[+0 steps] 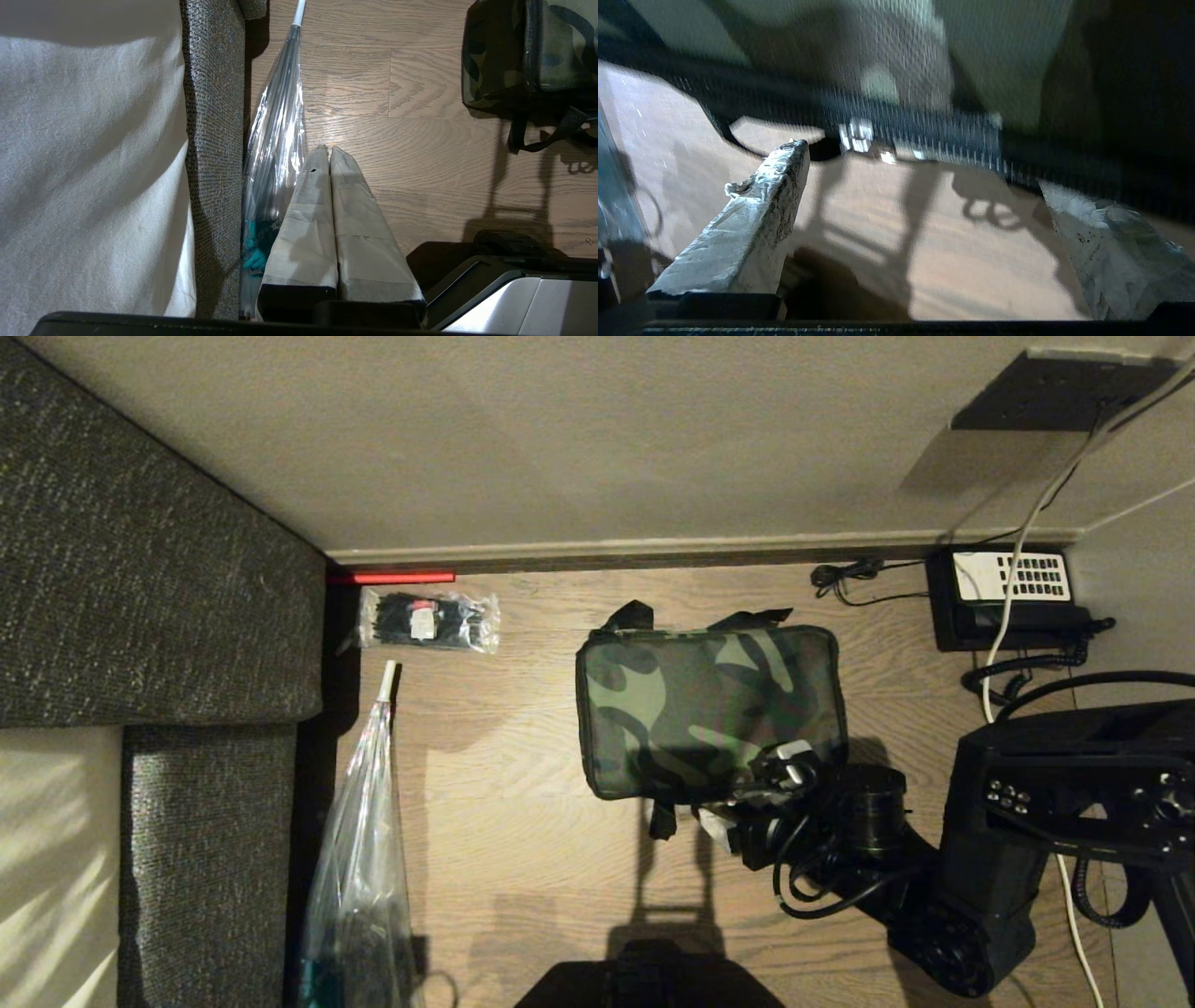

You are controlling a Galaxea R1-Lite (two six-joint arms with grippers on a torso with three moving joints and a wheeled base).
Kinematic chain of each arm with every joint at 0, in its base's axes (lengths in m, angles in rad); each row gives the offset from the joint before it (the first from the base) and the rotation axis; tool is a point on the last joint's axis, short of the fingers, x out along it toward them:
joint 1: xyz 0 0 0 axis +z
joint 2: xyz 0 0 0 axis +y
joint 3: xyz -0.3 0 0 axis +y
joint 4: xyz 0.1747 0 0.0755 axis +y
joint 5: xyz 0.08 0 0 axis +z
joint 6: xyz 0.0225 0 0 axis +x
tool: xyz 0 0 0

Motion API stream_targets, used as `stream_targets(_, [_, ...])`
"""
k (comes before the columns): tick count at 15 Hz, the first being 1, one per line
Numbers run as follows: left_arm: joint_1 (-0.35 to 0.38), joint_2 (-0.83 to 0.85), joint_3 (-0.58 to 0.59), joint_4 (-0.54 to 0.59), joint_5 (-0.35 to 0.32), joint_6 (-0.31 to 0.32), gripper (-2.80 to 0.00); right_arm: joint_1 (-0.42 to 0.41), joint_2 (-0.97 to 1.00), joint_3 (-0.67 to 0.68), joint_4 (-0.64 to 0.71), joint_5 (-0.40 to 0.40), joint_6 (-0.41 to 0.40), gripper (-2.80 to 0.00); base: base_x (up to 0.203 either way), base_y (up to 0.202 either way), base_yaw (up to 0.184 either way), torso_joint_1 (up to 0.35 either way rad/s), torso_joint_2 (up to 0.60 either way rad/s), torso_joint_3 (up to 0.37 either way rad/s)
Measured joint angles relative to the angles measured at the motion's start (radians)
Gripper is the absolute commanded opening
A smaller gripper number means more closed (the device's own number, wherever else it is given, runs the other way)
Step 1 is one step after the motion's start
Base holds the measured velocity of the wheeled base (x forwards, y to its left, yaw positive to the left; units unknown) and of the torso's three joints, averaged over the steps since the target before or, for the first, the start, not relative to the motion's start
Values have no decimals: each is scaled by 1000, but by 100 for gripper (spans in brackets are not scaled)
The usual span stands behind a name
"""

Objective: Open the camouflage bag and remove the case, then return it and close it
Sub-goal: Open the top of the storage box

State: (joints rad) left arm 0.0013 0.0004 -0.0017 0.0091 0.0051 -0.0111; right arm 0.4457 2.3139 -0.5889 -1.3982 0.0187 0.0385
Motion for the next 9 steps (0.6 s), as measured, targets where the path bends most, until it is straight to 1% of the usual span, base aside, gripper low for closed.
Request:
stream_targets(2, [0,0,0,0,0,0,-280,0,0,0,-6,7,8,0,0,0,0,0,0,0])
stream_targets(7, [0,0,0,0,0,0,-280,1,-24,43,72,98,20,0,0,0,0,0,0,0])
stream_targets(9, [0,0,0,0,0,-1,-280,9,-26,40,77,106,28,0,0,0,0,0,0,0])
